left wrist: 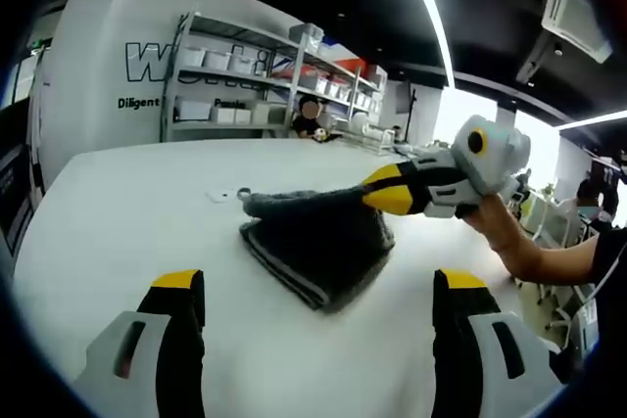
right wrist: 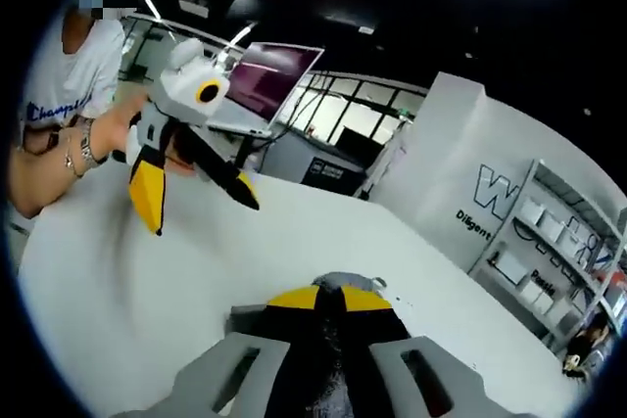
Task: Open the folded towel by lifting each exposed corner and separating the folded layers until the towel lies flat within the target outline without major curled edges
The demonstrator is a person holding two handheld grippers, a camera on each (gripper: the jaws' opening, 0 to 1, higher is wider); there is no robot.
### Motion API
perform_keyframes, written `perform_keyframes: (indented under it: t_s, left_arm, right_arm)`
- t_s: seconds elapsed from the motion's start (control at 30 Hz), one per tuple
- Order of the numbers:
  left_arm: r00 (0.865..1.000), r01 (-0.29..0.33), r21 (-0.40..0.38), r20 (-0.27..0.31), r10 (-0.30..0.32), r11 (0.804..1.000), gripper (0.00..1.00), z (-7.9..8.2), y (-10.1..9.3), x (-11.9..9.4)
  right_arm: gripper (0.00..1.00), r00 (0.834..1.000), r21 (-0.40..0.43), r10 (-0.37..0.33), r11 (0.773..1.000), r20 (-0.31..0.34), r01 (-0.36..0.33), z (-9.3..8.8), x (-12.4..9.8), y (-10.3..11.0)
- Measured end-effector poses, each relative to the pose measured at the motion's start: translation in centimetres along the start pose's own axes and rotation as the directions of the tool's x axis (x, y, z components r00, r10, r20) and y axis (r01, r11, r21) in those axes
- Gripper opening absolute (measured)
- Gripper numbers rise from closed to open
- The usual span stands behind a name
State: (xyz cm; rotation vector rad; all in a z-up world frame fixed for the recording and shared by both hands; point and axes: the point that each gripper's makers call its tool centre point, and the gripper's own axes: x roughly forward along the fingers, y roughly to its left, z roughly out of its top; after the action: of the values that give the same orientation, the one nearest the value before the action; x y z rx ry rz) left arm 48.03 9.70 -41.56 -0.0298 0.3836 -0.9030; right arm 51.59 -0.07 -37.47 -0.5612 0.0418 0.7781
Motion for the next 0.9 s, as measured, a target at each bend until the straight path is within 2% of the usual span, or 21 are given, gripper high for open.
perform_keyframes:
  t_s: [0.37, 0.7, 0.9]
  left_arm:
    - [1.0, -0.001, 0.015, -0.006, 0.001, 1.0, 0.95, 0.1, 0.1, 0.0]
    - [1.0, 0.007, 0.037, -0.008, -0.007, 0.999, 0.96, 0.5, 0.2, 0.0]
    - [1.0, 0.009, 0.042, -0.014, -0.009, 0.999, 0.96, 0.5, 0.3, 0.1]
  right_arm:
    - [0.02, 0.99, 0.072, -0.134, 0.989, 0.043, 0.131, 0.2, -3.9, -4.1]
    - [0.02, 0.955, 0.153, -0.292, 0.948, 0.058, 0.28, -1.0, -8.4, -7.9]
    - [0.02, 0.936, 0.188, -0.349, 0.924, 0.05, 0.334, -2.3, -10.4, -9.5]
